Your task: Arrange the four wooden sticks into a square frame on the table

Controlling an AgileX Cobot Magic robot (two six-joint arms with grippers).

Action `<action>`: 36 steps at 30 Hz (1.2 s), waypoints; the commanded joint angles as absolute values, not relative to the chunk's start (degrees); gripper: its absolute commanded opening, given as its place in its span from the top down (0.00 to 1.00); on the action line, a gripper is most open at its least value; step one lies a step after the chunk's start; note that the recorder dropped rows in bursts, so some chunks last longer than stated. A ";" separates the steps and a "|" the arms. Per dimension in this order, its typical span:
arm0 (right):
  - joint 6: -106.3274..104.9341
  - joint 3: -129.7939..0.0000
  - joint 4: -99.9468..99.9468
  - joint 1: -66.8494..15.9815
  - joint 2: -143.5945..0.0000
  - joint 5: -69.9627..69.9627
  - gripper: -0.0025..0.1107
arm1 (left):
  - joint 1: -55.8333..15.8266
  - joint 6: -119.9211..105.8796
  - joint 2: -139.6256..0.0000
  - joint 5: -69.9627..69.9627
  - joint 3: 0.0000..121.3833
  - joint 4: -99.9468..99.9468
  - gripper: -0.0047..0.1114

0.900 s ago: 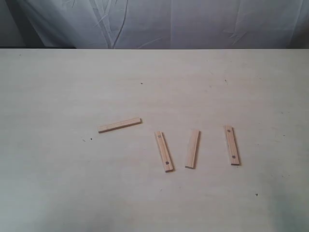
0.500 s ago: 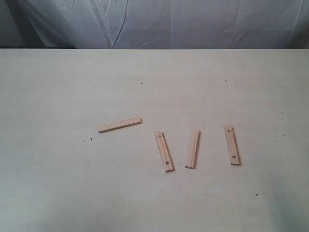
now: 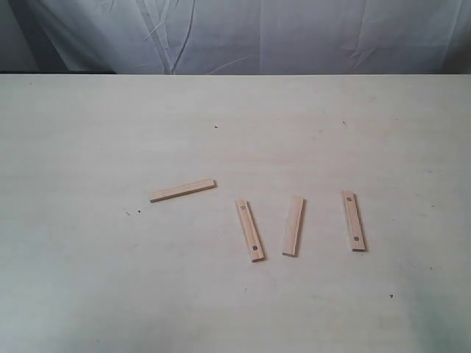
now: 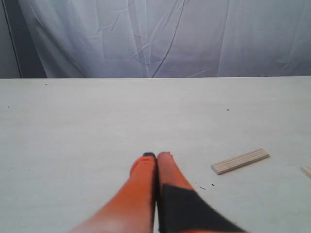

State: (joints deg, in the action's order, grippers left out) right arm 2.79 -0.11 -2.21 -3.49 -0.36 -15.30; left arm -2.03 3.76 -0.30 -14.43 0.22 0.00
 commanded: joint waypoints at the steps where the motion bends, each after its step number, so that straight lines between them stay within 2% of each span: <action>1: 2.70 0.00 -2.01 -3.10 0.00 -3.01 0.99 | -1.83 3.89 0.00 -13.70 0.00 0.00 0.96; 7: 2.70 0.00 -2.01 -3.10 0.00 6.21 0.99 | -1.83 3.89 0.00 -13.70 0.00 0.00 0.96; 20: 2.70 0.00 -2.01 -3.10 0.00 6.06 0.99 | -1.83 3.89 0.00 -13.70 0.00 0.00 0.96; 23: 2.70 -1.91 -4.82 -3.10 -0.48 0.00 0.99 | -1.83 3.89 0.00 -13.70 0.00 0.00 0.96; 28: 2.70 -11.28 -4.99 -3.10 -10.24 -14.28 0.99 | -1.83 3.89 0.00 -13.70 0.00 0.00 0.96; 33: 2.70 -22.53 -10.35 -3.10 -27.54 -28.26 0.99 | -1.83 3.89 0.00 -13.70 0.00 0.00 0.96; 36: 2.58 -26.26 -13.41 -3.10 -39.58 -30.15 0.99 | -1.83 3.89 0.00 -13.70 0.00 0.00 0.96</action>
State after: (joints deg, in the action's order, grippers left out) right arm 2.79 -23.31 -10.92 -3.49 -31.03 -27.54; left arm -2.03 3.76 -0.30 -14.43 0.22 0.00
